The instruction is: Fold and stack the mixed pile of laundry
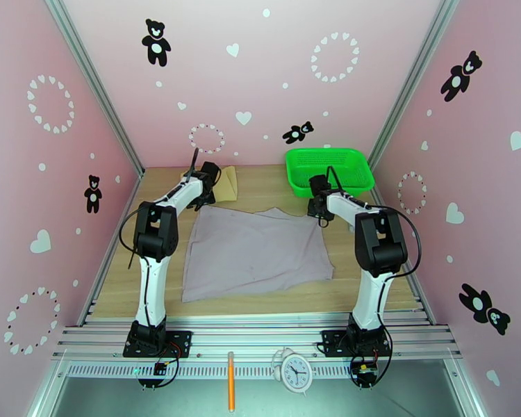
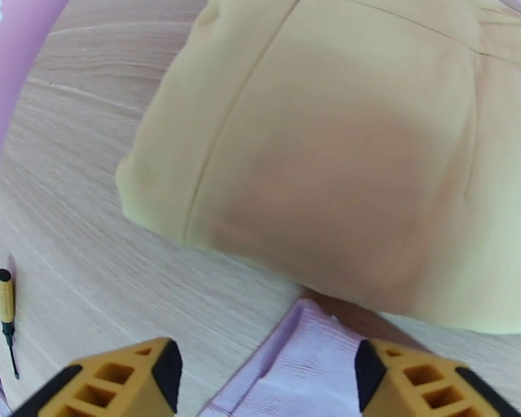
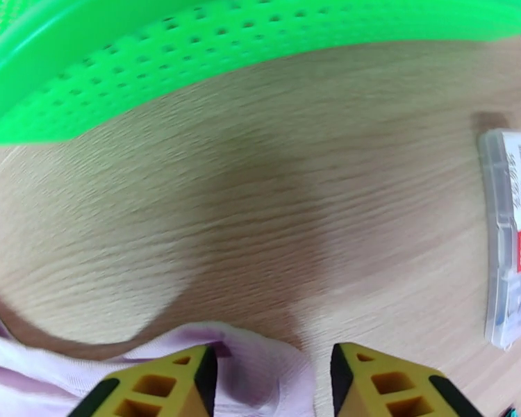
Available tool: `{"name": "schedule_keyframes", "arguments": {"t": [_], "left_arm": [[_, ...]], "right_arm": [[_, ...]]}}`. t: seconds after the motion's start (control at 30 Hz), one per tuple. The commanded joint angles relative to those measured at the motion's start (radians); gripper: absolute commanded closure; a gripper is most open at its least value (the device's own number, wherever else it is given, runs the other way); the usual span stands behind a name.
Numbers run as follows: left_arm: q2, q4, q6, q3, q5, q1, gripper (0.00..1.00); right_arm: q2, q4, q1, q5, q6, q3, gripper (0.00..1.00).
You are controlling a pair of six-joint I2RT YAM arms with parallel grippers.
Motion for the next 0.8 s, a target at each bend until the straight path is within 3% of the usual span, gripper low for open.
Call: {"name": "schedule_keyframes", "arguments": {"t": [0.0,0.13,0.33,0.53,0.77], "left_arm": [[-0.074,-0.016,0.004,-0.04,-0.02,0.005,0.29],[-0.092,0.021,0.02,-0.067,0.048,0.005,0.31],[-0.016,0.028,0.003,-0.014,0.112,0.009,0.39],[0.045,0.045,-0.016,0.019,0.149,0.018,0.43],[0.077,0.056,-0.014,0.034,0.162,0.018,0.47]], "right_arm": [[-0.095,-0.015,0.029,-0.14,-0.137,0.014,0.51],[-0.052,-0.079,0.084,-0.33,-0.264,0.11,0.52],[0.154,-0.125,0.143,-0.539,-0.335,0.32,0.54],[0.326,-0.171,0.165,-0.52,-0.321,0.492,0.57],[0.366,-0.183,0.173,-0.476,-0.31,0.523,0.6]]}}
